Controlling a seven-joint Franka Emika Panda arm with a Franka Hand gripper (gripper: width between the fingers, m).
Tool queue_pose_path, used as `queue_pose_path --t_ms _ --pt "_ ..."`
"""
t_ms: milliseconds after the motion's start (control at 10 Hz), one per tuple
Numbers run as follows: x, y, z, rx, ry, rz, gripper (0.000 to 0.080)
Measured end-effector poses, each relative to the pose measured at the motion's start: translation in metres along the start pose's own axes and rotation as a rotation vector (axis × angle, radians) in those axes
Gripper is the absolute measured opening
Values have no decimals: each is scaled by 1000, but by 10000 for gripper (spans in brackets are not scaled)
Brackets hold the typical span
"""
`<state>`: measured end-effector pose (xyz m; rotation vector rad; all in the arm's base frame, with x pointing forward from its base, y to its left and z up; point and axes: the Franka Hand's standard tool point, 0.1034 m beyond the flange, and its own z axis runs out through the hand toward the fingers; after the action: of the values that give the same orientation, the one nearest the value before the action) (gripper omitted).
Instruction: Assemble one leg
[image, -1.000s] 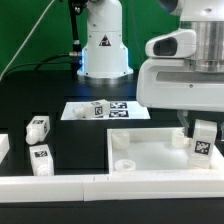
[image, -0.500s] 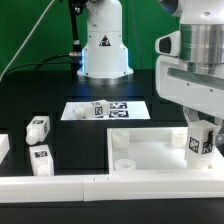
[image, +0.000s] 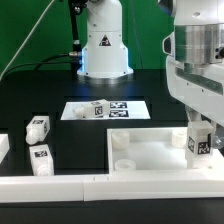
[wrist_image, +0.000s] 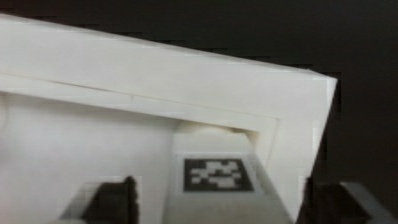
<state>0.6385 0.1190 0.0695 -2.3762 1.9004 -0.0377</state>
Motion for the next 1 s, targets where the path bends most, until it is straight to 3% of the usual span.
queue_pose_path --t_ms 100,200,300,800,1000 --pt "3 0 -1 0 2 -188 536" --pt "2 -2 -4 3 2 -370 626" --pt "-2 -2 -4 5 -1 -515 642" --pt "6 -1 -3 -2 7 -898 649" --pt "8 -2 -5 -22 28 -1179 649"
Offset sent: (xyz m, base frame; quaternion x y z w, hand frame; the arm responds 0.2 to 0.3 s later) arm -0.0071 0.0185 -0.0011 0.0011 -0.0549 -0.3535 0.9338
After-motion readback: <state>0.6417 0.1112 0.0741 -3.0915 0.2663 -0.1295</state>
